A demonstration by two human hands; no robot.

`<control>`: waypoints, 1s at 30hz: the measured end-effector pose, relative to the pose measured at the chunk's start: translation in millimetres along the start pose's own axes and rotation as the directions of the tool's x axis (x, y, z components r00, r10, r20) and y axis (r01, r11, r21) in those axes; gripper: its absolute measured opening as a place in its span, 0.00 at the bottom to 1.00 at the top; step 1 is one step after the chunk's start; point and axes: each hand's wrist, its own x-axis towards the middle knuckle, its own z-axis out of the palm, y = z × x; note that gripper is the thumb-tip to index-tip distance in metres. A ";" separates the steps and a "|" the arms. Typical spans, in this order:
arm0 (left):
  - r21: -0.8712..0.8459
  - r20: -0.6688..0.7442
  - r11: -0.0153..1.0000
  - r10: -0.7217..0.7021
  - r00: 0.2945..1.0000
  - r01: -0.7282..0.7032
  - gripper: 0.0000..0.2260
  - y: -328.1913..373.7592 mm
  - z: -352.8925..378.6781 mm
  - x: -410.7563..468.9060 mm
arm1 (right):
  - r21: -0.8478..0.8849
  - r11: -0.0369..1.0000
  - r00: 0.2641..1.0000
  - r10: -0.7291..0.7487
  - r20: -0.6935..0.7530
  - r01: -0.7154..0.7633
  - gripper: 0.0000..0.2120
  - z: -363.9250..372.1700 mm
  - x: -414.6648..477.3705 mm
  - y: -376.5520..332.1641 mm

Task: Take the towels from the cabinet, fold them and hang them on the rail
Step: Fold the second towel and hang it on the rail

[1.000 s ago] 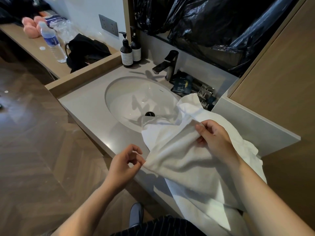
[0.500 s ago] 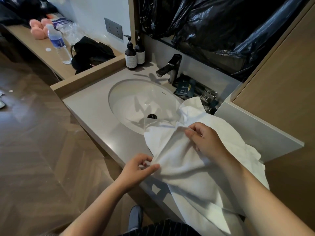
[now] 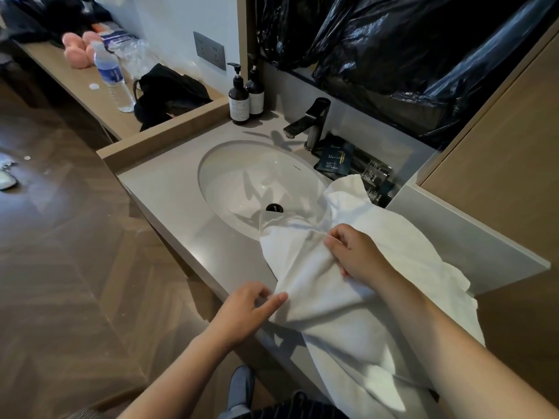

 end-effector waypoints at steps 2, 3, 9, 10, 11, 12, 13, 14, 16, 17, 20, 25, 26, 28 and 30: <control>-0.158 -0.073 0.987 0.023 0.997 -0.034 0.28 5.4 4.8 3.4 | -0.003 1.000 0.999 -0.026 0.024 0.026 0.07 -1.4 2.8 -2.7; -0.214 -0.104 0.975 0.038 0.994 -0.060 0.27 9.1 7.3 6.1 | 0.041 0.999 0.998 -0.031 0.047 0.029 0.06 -2.8 2.5 -4.0; -0.355 0.028 0.935 0.025 0.999 -0.014 0.19 26.2 7.6 17.0 | 0.281 0.959 0.994 -0.065 0.082 0.039 0.06 -4.6 3.7 -8.5; -0.397 0.046 0.918 0.032 0.998 -0.011 0.19 25.8 5.1 16.3 | 0.274 0.961 0.995 -0.069 0.066 0.048 0.06 -1.7 6.5 -9.7; -0.439 0.049 0.899 0.029 0.998 -0.004 0.19 24.3 2.8 15.2 | 0.258 0.964 0.996 -0.072 0.049 0.057 0.06 1.7 9.5 -11.2; -0.461 0.037 0.887 0.023 0.999 -0.003 0.19 23.2 1.0 14.4 | 0.233 0.970 0.997 -0.076 0.035 0.066 0.06 4.9 12.6 -12.9; -0.465 0.024 0.885 0.022 0.999 -0.009 0.17 22.0 -0.6 13.9 | 0.201 0.977 0.996 -0.082 0.029 0.074 0.06 7.9 15.2 -14.4; -0.463 0.026 0.886 0.025 0.999 -0.010 0.16 21.5 -1.4 13.4 | 0.170 0.982 0.996 -0.086 0.027 0.080 0.06 10.7 17.4 -15.3; -0.477 0.079 0.879 0.020 0.997 0.020 0.16 20.7 -0.9 13.7 | 0.117 0.990 0.996 -0.084 0.013 0.082 0.06 15.2 19.5 -14.8; -0.477 0.108 0.878 0.009 0.994 0.043 0.17 21.0 0.2 14.0 | 0.076 0.994 0.997 -0.083 -0.002 0.083 0.07 16.8 20.0 -13.5; -0.377 0.139 0.924 -0.010 0.990 0.063 0.16 20.7 1.2 15.5 | -0.093 0.992 0.996 -0.089 -0.002 0.088 0.06 19.5 20.0 -10.8; -0.330 0.112 0.940 -0.048 0.993 0.082 0.19 11.4 2.1 14.1 | -0.056 0.995 0.994 -0.081 0.073 0.085 0.07 21.0 21.9 -12.1; -0.359 -0.004 0.932 -0.060 0.998 0.055 0.16 8.8 3.3 14.0 | 0.000 0.997 0.994 -0.078 0.072 0.078 0.08 20.9 22.3 -13.0; -0.447 -0.139 0.895 -0.078 0.987 0.007 0.13 5.9 5.9 13.9 | 0.060 0.995 0.994 -0.084 0.073 0.080 0.10 19.1 23.1 -14.9; -0.506 -0.080 0.862 -0.064 0.995 0.015 0.18 8.0 8.5 14.2 | 0.060 0.994 0.990 -0.099 0.101 0.094 0.08 16.7 24.0 -15.7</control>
